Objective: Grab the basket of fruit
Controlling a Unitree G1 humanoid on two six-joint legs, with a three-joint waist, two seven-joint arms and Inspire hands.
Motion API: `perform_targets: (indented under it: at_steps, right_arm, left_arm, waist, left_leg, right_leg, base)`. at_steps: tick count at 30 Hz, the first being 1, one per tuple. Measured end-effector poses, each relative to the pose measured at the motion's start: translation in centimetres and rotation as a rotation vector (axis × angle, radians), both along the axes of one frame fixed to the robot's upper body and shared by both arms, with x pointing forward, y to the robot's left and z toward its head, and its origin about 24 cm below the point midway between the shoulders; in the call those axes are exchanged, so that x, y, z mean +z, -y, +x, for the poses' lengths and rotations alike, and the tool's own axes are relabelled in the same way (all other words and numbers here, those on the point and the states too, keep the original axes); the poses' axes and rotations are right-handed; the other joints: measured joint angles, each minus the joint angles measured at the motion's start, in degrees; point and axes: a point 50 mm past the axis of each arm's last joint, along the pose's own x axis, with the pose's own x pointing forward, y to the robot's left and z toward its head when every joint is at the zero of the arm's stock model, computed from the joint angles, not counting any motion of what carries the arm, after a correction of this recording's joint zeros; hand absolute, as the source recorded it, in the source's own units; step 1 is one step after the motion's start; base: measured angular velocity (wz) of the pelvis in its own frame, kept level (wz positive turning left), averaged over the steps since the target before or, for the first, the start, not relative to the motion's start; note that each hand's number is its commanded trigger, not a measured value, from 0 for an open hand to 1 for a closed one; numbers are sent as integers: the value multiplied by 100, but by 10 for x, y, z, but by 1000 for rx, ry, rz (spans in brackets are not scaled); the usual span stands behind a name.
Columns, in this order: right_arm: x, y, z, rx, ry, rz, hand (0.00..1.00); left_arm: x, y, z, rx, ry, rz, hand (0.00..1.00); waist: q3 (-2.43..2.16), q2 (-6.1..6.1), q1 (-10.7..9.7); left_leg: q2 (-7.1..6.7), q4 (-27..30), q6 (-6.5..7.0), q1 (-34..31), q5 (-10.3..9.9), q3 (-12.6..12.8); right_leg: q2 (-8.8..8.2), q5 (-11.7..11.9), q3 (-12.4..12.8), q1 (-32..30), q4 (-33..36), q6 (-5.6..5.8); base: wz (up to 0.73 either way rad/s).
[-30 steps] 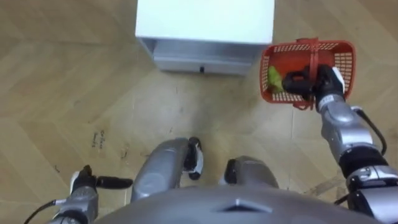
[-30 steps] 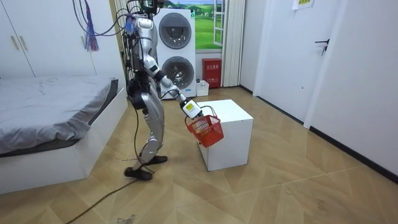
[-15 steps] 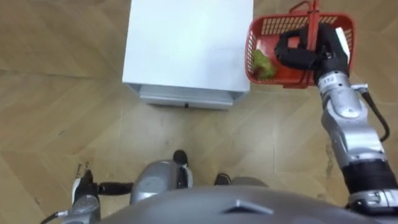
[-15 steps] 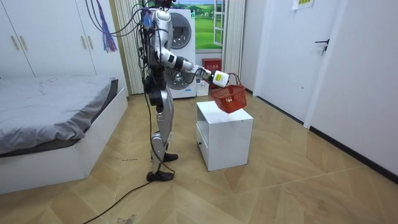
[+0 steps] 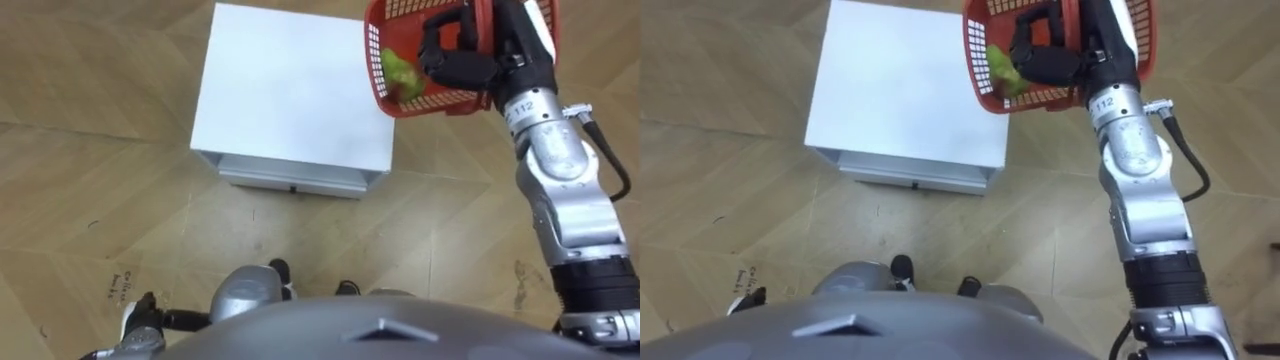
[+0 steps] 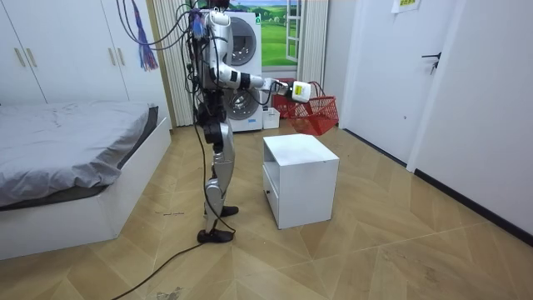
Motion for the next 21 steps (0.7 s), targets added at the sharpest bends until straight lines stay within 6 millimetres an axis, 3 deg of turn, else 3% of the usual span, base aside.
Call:
perform_targets:
  at_steps: [3, 8, 14, 21]
  right_arm:
    - [4, -6, 5, 46, 11, 1, 100]
    - [6, -12, 16, 68, 17, -2, 100]
    - [-15, -17, 19, 99, -81, -1, 100]
    - [-34, -17, 28, 69, -180, 50, 100]
  left_arm:
    - [0, 0, 2, -22, 4, -9, 0]
    - [-1, 1, -2, -33, -16, -30, 0]
    - [-1, 2, -6, -52, -57, -40, 0]
    - [-2, 2, -5, -58, -69, -62, 0]
  waist:
    - [2, -3, 25]
    - [7, 0, 221]
    - [39, 58, 367]
    - [22, 135, 528]
  left_leg:
    - [10, 100, -84, -42, -52, -139]
    - [8, 153, -104, -83, -62, -326]
    - [-31, 345, -107, -318, -64, -604]
    - [-35, 494, -109, -666, -60, -741]
  right_leg:
    - [4, -77, -129, -10, 126, -5]
    - [13, -82, -328, -6, 129, -3]
    - [0, -84, -638, -25, 118, 1]
    - [-16, -85, -783, -257, 233, 0]
  base:
    - [16]
    - [21]
    - [26]
    - [10]
